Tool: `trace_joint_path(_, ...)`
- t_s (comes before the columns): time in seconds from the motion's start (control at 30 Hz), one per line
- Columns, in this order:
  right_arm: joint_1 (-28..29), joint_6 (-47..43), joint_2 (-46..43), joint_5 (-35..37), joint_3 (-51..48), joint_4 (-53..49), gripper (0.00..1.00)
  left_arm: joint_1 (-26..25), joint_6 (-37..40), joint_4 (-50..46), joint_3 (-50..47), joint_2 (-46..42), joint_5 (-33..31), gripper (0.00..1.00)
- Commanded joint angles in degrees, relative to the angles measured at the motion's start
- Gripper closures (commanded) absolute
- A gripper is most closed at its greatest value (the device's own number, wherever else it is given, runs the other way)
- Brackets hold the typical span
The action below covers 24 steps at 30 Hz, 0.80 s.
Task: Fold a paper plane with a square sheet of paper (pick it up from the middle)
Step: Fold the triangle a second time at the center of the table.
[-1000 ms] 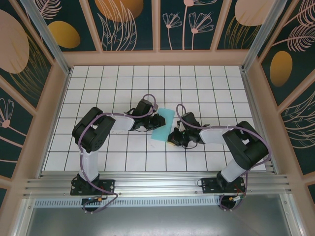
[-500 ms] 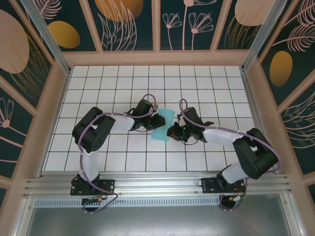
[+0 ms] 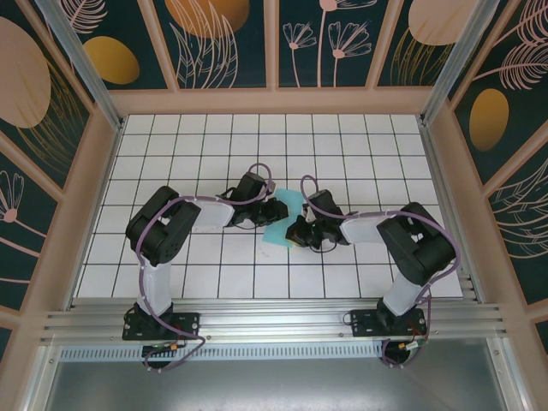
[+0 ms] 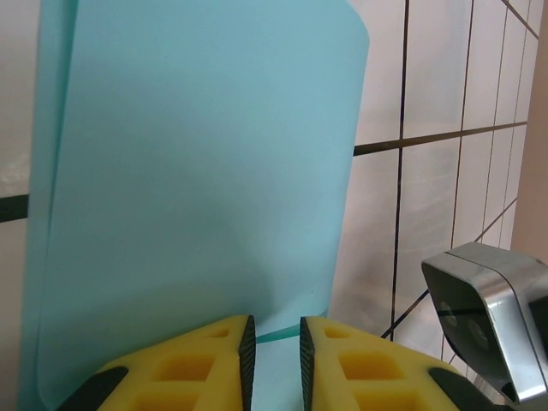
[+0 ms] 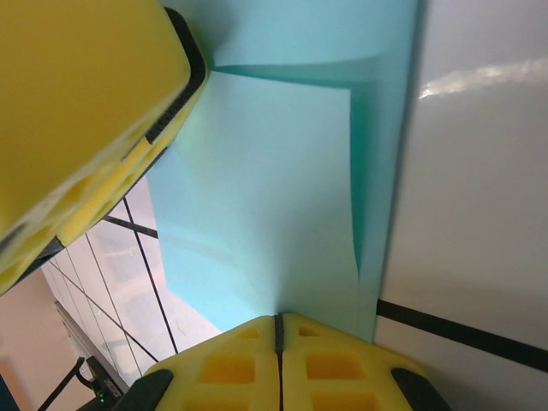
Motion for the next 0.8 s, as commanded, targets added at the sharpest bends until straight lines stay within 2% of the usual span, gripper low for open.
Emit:
trace_joint_path(0.0,0.5,0.9,1.1,0.7,-3.8,-3.2,0.92,0.1,0.9,-2.2,2.1,-2.2,0.3,0.71)
trace_joint_path(0.13,0.4,1.5,1.6,0.9,-3.9,-2.6,0.92,0.1,-0.4,-1.0,1.8,-5.4,1.5,0.69)
trace_joint_path(0.37,0.5,1.8,1.6,1.6,-3.3,-2.8,0.93,-0.1,-5.1,3.3,-5.3,-9.1,3.5,0.83)
trace_joint_path(0.57,0.5,2.1,1.9,1.5,-3.5,-2.7,0.93,-0.5,-6.2,5.3,-7.0,-7.0,4.3,0.91)
trace_joint_path(0.77,0.6,2.2,2.0,1.5,-3.5,-2.6,0.93,-0.9,-7.4,7.3,-7.5,-4.8,4.7,0.91)
